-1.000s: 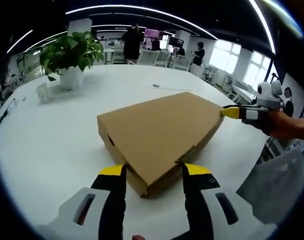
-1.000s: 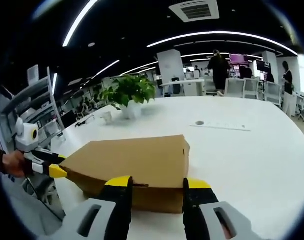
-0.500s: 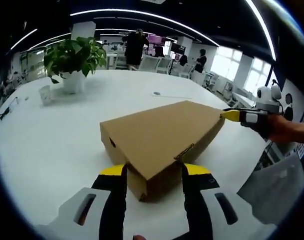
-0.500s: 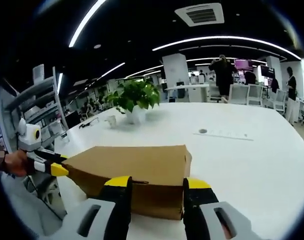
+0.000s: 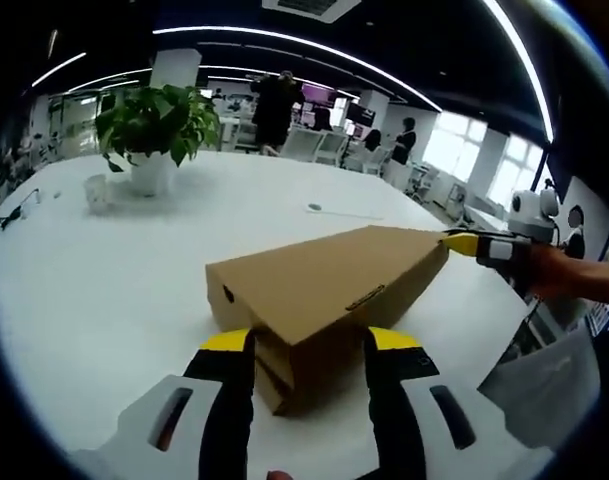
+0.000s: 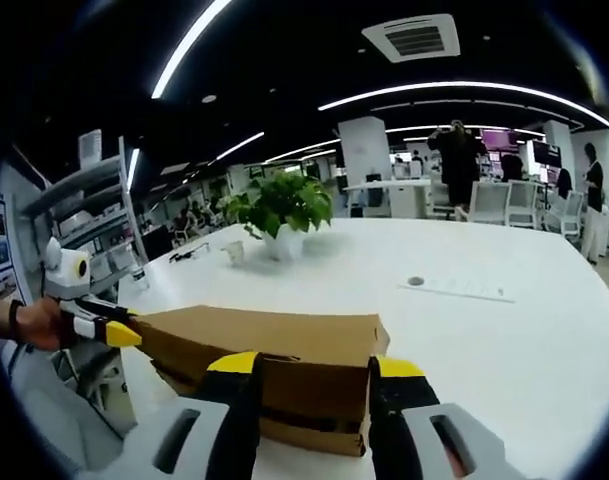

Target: Operate the shoe box by opening the lid, removing the specified soft item, and placing it in the target area until the item is outside and the box remains undamaged.

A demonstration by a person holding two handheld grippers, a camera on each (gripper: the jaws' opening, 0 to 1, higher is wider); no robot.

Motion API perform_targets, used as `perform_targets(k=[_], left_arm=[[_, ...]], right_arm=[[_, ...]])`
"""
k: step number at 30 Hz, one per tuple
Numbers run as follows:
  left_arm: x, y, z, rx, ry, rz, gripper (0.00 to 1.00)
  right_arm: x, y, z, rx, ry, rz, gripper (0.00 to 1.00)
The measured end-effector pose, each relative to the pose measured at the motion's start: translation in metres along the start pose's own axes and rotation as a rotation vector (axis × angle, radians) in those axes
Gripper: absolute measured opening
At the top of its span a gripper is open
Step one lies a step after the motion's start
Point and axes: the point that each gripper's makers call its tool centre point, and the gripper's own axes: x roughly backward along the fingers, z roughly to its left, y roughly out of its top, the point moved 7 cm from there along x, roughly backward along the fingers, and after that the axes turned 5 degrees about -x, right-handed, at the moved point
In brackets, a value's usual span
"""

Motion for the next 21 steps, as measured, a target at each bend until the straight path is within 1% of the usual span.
perform_targets(k=[1,2,10,12,17,21], left_arm=[[0.001,0.003,0.001,0.011,-0.002,-0.017,0.44],[0.002,0.005,0.001,0.014,-0.002,-0.022,0.44],[0.005,0.023,0.004,-0.038,-0.003,-0.052,0.45],[0.005,0.029,0.005,-0.07,-0.002,-0.058,0.45],[0.005,0.036,0.007,-0.102,-0.009,-0.06,0.46],[0.003,0.04,0.008,-0.157,-0.006,-0.058,0.46]], right_arm=[[0.0,0.001,0.0,0.065,0.007,0.022,0.4],[0.0,0.001,0.001,0.07,0.009,0.023,0.4],[-0.003,0.022,0.004,0.058,0.017,-0.007,0.4],[-0.004,0.026,0.004,0.049,0.018,-0.016,0.4],[-0.009,0.036,0.002,0.036,0.021,-0.027,0.4],[-0.013,0.041,0.0,0.038,0.022,-0.017,0.4]])
